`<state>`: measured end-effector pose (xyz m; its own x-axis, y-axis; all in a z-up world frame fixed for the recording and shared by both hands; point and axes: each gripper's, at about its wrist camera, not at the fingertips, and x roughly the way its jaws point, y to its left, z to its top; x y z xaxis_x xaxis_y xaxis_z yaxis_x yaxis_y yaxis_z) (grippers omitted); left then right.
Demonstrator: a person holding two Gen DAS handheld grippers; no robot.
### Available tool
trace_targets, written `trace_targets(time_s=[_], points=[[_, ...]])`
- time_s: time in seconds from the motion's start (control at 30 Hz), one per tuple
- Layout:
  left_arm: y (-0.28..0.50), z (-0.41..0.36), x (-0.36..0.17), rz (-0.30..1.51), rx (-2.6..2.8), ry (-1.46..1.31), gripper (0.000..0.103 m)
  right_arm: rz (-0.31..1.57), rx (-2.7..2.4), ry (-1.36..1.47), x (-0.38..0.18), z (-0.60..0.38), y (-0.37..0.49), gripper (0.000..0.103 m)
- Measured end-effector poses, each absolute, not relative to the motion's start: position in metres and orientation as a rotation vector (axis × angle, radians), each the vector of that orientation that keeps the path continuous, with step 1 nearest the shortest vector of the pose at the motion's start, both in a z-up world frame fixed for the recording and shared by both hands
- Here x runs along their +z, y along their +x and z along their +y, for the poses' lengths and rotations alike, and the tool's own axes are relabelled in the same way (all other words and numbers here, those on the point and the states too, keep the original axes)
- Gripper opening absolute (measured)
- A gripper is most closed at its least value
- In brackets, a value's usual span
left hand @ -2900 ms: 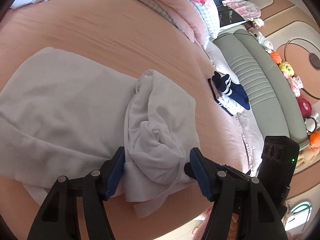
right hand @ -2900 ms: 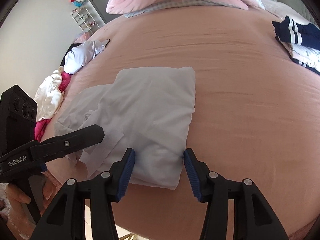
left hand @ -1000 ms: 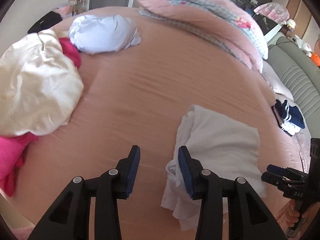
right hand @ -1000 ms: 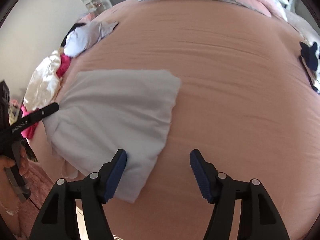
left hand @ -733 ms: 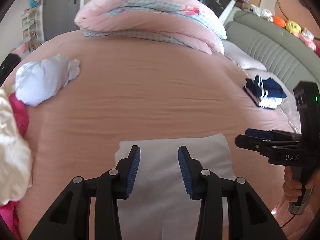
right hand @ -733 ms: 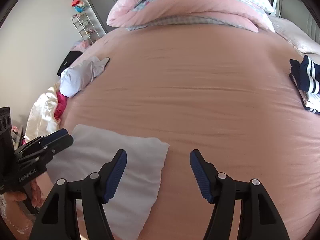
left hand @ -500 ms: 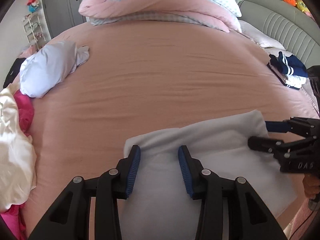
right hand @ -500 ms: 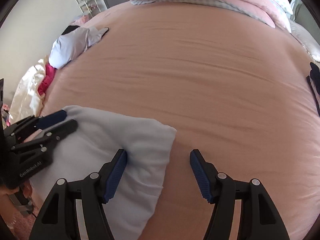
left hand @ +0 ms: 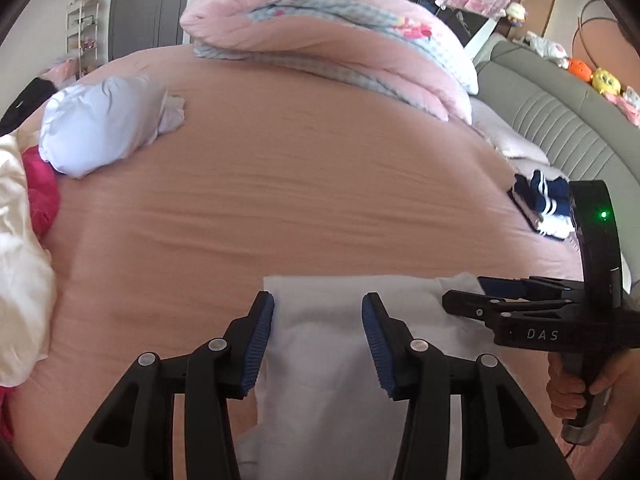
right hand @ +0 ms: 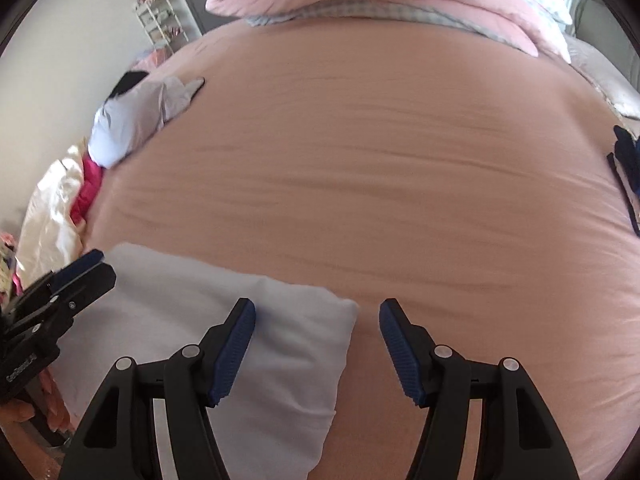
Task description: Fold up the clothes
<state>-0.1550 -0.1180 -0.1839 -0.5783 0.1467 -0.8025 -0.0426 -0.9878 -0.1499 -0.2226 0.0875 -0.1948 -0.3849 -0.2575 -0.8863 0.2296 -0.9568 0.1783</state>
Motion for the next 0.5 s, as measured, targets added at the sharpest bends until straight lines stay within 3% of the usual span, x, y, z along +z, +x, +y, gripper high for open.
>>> trace_targets(time_s=[0.1,0.33,0.43,0.5], points=[[-0.155,-0.143,-0.191,-0.373,2.71,-1.479,0.055,-0.11,-2.428,1.547,-0.191,0.102,-0.217,0.064],[-0.106,-0.13,-0.135,-0.262,2.737,-1.243,0.053,-0.094,-2.391,1.424,-0.167,0.101,-0.166,0.064],[-0.085,-0.109,-0.144,-0.105,2.716,-1.327,0.053,0.019,-2.355,1.406,-0.172,0.074,-0.14,0.064],[-0.076,-0.116,-0.155,-0.152,2.691,-1.395,0.056,0.086,-2.335,1.439,-0.183,0.065,-0.128,0.064]])
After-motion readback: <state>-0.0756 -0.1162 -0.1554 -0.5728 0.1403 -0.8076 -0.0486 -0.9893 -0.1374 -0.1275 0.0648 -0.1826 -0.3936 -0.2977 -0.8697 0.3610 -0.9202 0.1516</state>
